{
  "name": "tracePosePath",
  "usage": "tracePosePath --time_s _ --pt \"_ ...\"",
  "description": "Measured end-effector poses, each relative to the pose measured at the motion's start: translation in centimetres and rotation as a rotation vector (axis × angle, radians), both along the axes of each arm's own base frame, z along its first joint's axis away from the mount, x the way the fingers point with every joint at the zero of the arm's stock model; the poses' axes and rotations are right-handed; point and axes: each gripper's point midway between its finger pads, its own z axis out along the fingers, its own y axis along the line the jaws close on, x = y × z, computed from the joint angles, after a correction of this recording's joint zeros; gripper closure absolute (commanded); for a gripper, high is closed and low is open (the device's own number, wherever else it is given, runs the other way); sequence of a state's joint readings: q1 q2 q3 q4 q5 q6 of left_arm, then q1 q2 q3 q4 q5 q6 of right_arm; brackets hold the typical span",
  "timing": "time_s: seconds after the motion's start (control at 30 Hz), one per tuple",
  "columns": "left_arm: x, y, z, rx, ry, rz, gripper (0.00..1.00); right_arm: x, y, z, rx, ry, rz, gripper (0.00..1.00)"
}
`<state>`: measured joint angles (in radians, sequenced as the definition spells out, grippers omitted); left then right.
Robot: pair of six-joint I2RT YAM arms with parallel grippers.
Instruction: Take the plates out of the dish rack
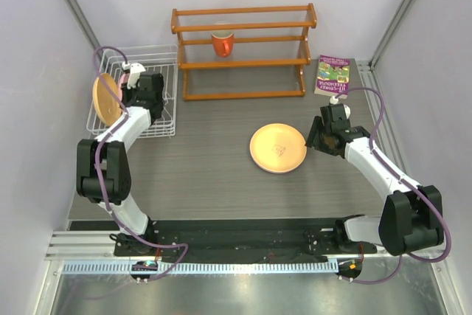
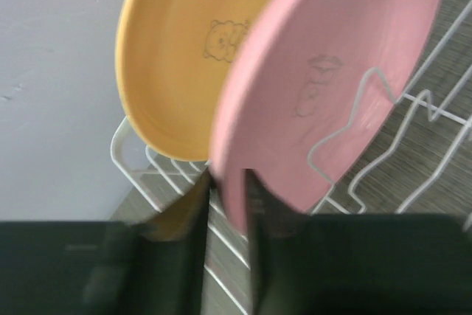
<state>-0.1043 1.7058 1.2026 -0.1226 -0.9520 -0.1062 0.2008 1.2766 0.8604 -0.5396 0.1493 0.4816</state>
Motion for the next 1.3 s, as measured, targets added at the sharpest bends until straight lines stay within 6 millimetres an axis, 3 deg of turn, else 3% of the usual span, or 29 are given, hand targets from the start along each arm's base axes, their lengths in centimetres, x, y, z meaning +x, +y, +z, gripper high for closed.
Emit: tracePosePath --time_s 0.07,0.47,0.93,1.13,1.3 --pt "-0.2 0.2 0.4 0.004 -0.003 0.011 1.0 0.0 0.0 0.0 -0.001 0.0 0.001 0.41" --pt "-0.5 0.8 1.9 0.032 -0.003 0.029 1.0 0.0 0.0 0.0 -0.001 -0.001 0.001 0.41" --pt "-3.6 1.9 9.8 0.131 -0.111 0.093 1.0 0.1 -0.1 1.1 0.0 -0.039 -0.004 0.4" --pt "-4.3 0.0 12.1 0.088 -0.179 0.025 1.0 0.1 -0.1 2.3 0.003 -0.079 0.001 0.37" --pt "-4.5 -4.7 13.0 -0.133 -0.283 -0.164 1.0 0.8 0.6 4.8 0.033 -0.185 0.021 0.34"
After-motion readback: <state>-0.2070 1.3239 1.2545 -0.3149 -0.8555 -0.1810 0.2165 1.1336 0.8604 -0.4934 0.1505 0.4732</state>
